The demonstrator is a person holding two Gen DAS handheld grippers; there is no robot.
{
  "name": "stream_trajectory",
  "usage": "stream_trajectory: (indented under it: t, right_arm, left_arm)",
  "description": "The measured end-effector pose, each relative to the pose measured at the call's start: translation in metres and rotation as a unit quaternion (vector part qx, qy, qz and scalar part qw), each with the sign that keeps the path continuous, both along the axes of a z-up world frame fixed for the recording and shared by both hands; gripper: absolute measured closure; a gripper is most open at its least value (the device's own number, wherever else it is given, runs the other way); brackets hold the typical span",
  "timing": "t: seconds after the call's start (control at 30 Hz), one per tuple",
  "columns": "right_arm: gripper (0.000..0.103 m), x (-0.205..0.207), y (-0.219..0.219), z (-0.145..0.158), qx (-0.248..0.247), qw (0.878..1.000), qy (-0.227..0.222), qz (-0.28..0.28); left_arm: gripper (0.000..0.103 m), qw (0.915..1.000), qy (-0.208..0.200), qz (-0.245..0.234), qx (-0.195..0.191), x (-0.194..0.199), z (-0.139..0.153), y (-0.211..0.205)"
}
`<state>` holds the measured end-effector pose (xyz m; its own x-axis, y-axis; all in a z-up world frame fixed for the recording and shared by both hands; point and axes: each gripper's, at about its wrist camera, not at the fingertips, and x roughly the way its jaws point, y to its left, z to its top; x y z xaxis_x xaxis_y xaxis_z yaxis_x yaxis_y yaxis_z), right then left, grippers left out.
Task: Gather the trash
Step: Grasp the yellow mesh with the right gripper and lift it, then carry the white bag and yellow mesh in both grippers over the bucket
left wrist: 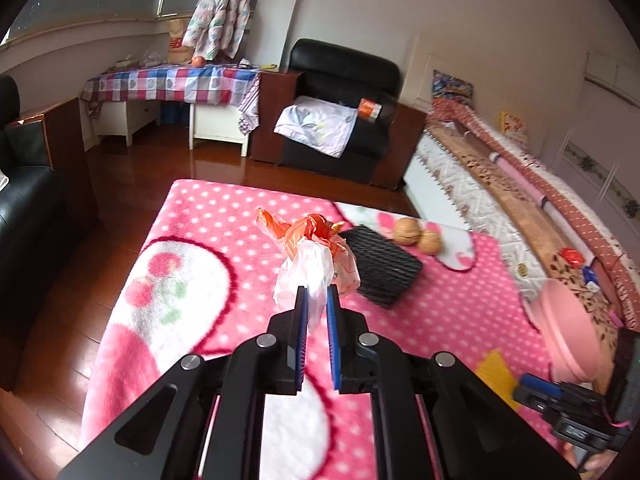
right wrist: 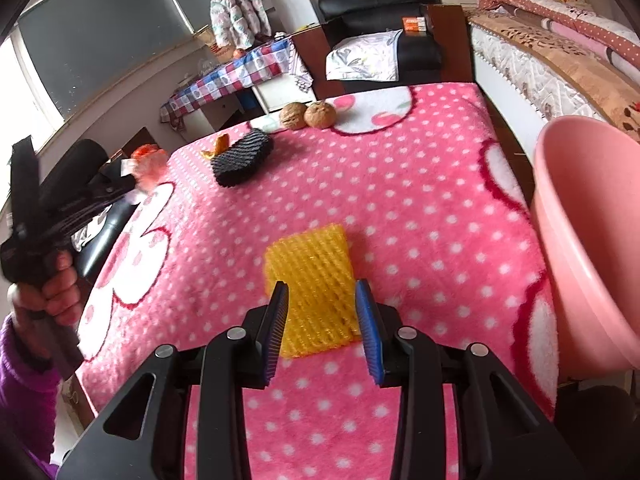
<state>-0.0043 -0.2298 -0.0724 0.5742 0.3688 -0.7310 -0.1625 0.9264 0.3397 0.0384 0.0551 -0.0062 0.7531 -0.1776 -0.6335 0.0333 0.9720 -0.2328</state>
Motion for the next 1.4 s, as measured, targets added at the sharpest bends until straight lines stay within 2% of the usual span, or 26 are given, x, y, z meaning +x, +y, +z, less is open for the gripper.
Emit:
stream_trajectory:
  t: [0.17,0.3,0.43,0.5,0.87,1.07,1.4]
  right_arm:
    - [0.068,0.003,0.000,-0.007,-0.017,1.000,0.014,0.001]
    - [0.068,-0.002,0.003,-0.006,-0.026,1.000,0.007,0.007]
    - [0.088,-0.007,0.009,-0.004,-0.034,0.999,0.001,0.017]
    - [0.092,-0.011,0.009,-0.002,-0.037,0.999,-0.006,0.019]
    - [0.093,-0.032,-0.007,0.024,-0.012,0.999,-0.051,0.005]
    - [0.093,-0.040,-0.030,0.047,-0.005,0.996,-0.082,-0.028]
    - [0.093,-0.051,-0.099,0.069,-0.006,0.985,-0.116,-0.130]
  left_arm:
    - [0.095,0.9997,-0.005,-0.022,-0.007,-0.018,0.009,-0.015]
    - [0.095,0.9993,-0.005,-0.037,-0.008,-0.029,0.011,-0.027]
    - [0.095,0.9986,-0.003,-0.052,-0.007,-0.039,0.011,-0.041]
    - [0.095,0.9982,-0.003,-0.059,-0.004,-0.045,0.011,-0.048]
    - [0.095,0.9949,0.003,-0.100,-0.005,-0.062,0.011,-0.087]
    - [0.095,0.9922,-0.009,-0.124,-0.009,-0.068,0.022,-0.112]
    - [0.095,0.9837,-0.032,-0.177,-0.013,-0.063,0.045,-0.168]
